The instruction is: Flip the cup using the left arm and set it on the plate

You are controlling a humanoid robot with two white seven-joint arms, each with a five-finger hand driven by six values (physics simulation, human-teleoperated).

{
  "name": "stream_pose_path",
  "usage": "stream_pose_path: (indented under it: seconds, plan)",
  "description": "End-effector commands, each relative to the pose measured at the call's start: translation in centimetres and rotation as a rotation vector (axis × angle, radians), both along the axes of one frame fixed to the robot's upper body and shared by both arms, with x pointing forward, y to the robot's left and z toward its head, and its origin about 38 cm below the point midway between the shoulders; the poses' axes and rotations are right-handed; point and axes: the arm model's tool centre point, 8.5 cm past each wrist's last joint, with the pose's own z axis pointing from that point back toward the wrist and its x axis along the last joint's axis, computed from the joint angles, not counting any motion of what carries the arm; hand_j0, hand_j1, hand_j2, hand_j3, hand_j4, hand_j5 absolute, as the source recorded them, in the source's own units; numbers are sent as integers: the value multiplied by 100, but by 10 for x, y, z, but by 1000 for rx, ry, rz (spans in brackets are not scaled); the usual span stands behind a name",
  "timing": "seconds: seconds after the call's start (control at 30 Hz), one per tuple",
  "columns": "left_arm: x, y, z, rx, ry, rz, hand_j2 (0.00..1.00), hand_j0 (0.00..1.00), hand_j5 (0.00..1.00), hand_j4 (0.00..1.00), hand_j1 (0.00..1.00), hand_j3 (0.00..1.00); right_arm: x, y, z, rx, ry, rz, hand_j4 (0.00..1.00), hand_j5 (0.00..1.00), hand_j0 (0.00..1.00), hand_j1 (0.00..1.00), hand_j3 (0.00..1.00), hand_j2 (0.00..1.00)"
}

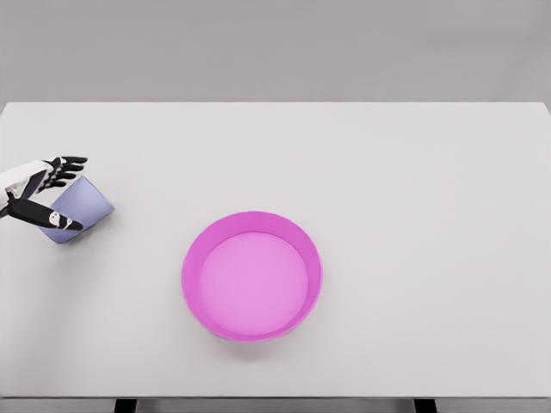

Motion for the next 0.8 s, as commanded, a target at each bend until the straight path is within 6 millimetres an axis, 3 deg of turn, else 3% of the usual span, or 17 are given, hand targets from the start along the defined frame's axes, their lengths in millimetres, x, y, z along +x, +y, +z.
stream_pose_path:
  seconds: [0.0, 0.77]
  plan:
    - [-1, 1, -1, 5, 8, 5, 100, 100, 100, 100, 100, 100, 0, 0, 0, 0, 0, 0, 100, 100, 100, 100, 100, 100]
    - [5, -4, -11, -22, 22, 26, 100, 100, 100, 100, 100, 100, 0, 0, 0, 0, 0, 0, 100, 100, 100, 100, 100, 100]
